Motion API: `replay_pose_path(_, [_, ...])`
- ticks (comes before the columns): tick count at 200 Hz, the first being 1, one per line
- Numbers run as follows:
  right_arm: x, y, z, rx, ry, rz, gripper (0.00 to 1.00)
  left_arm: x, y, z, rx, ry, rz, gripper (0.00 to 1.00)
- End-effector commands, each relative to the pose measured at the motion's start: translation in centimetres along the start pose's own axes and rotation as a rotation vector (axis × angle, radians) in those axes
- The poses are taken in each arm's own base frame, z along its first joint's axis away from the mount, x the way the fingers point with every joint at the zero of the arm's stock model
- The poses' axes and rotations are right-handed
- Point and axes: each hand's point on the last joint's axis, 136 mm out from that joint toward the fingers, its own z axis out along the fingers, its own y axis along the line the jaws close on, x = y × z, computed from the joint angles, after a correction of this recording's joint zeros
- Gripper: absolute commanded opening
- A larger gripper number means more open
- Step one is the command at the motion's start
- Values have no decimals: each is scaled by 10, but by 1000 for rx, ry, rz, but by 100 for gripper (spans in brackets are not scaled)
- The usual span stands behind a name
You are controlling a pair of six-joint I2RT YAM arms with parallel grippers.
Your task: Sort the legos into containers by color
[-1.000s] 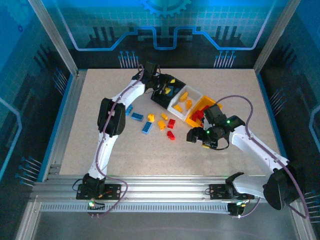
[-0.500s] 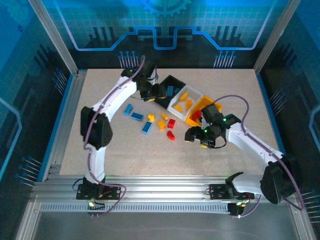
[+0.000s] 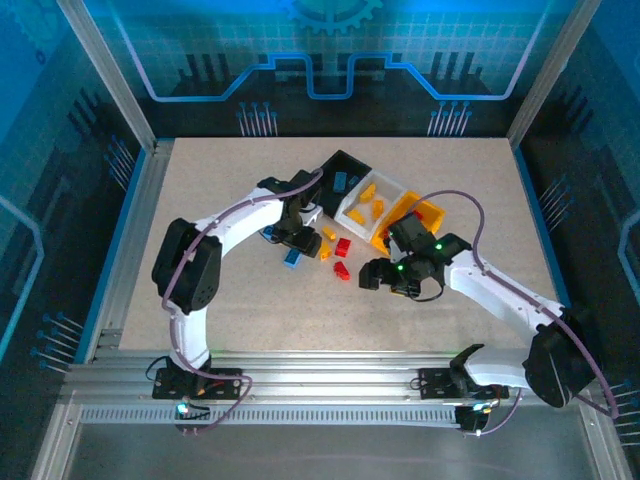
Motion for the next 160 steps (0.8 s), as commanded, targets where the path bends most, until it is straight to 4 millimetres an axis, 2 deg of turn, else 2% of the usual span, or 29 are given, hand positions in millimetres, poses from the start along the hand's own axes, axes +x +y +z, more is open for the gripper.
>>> replay_pose_path(1, [4, -2, 1, 22, -11, -1, 79, -10, 4, 15, -26, -3, 34, 69])
replay_pose_path(31, [4, 0, 2, 28, -1, -5, 79, -11, 6, 28, -38, 31, 30, 70])
replay_pose_path(102, [7, -3, 4, 45, 5, -13, 79, 3, 17, 46, -85, 84, 7, 69])
replay_pose_path(138, [6, -3, 4, 50, 7, -21, 79, 12, 17, 53, -82, 102, -5, 60])
replay_pose_path(160, [5, -2, 5, 53, 10, -26, 79, 16, 19, 54, -89, 112, -4, 47])
